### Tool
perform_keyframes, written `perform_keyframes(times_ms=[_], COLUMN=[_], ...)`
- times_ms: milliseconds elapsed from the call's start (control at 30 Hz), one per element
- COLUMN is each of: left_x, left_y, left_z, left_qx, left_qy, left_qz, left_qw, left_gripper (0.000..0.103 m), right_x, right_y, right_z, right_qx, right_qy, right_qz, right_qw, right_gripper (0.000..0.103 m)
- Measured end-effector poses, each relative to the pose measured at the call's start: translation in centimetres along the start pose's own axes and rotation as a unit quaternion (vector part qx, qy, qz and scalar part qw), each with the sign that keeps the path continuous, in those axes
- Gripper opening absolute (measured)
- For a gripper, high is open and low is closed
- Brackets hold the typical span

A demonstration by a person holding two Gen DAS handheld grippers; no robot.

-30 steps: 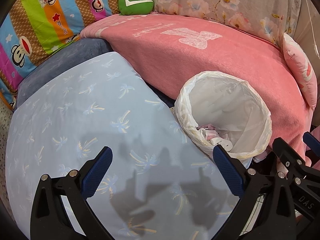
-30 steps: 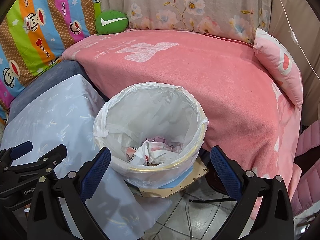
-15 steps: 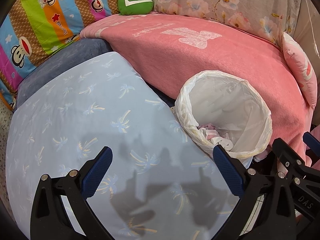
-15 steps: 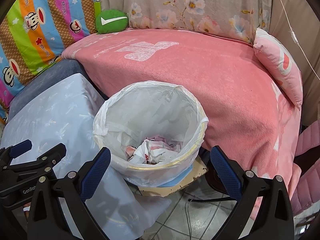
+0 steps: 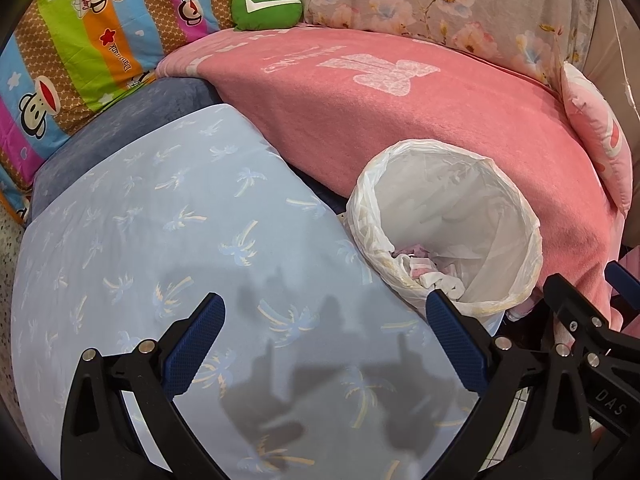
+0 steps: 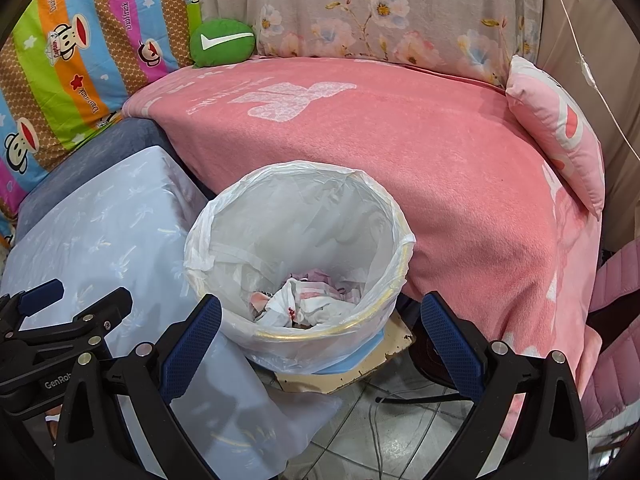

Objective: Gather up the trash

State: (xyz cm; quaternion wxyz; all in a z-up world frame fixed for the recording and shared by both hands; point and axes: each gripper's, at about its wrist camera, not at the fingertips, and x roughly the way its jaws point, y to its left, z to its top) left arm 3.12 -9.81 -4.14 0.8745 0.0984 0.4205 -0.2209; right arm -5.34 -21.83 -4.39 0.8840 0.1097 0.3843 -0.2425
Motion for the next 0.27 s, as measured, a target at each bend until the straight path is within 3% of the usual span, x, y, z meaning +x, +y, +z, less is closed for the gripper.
perform_keyframes(times_ms=[267], left_x=[0.01], left_y=[0.16], left_z=[0.15], left_qx=[-0.003], left_qy=[0.0], left_qz=[0.005], left_qw=[1.0], left_gripper=[0.096], right_x=[0.03], right_y=[-0.48], right_z=[-0.08], right_qx=[0.002], right_qy=[-0.001], right_qz=[-0.001], right_qw=[1.0], right_gripper=[0.099])
